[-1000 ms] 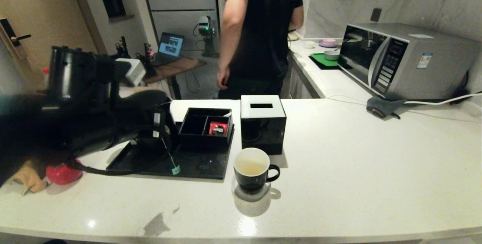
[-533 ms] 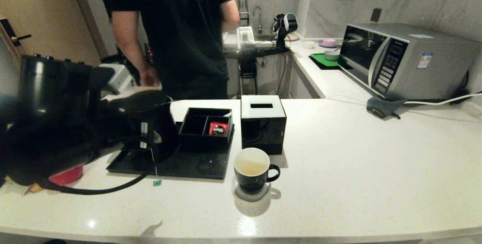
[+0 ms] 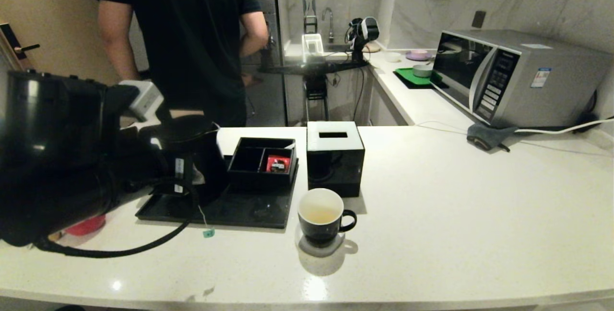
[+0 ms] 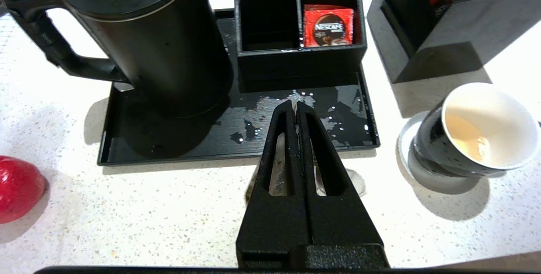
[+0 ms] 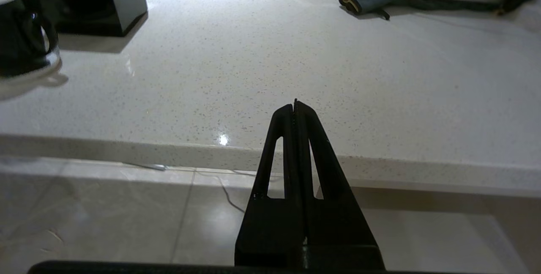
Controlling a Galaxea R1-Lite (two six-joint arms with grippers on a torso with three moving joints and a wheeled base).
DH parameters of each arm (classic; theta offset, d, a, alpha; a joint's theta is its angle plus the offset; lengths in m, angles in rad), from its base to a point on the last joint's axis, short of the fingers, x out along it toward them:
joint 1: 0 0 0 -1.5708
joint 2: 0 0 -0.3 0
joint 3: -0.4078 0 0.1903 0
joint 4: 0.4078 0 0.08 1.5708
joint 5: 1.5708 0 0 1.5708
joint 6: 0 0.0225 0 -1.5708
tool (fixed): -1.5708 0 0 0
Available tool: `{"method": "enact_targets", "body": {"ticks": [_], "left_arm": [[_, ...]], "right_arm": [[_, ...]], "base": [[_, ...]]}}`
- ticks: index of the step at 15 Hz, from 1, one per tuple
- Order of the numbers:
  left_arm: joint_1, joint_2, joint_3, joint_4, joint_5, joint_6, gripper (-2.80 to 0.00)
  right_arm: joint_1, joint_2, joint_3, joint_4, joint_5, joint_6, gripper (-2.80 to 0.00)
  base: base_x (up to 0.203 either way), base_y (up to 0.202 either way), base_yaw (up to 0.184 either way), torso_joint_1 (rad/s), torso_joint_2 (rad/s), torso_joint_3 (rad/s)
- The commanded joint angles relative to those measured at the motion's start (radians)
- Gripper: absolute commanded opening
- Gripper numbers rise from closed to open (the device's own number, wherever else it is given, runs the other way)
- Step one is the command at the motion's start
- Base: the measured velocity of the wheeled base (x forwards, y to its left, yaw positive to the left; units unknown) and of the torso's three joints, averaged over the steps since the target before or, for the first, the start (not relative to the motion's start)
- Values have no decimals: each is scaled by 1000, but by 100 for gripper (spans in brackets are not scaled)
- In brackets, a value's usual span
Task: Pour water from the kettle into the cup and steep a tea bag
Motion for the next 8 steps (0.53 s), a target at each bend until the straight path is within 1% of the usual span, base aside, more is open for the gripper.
{"method": "enact_targets", "body": {"ticks": [1, 4, 8], "left_arm": [[-8, 0, -1, -1, 2, -1, -280], [-21, 1, -3, -1, 0, -1, -280], [-23, 5, -6, -1, -1, -2, -280]], "right_arm": [[1, 2, -30, 4, 13, -27, -280], [2, 60, -143, 22, 50, -30, -280], [2, 259, -254, -21, 153, -53, -280]], "base": [[0, 0, 0, 0, 0, 0], [0, 0, 0, 0, 0, 0], [0, 0, 0, 0, 0, 0]]}}
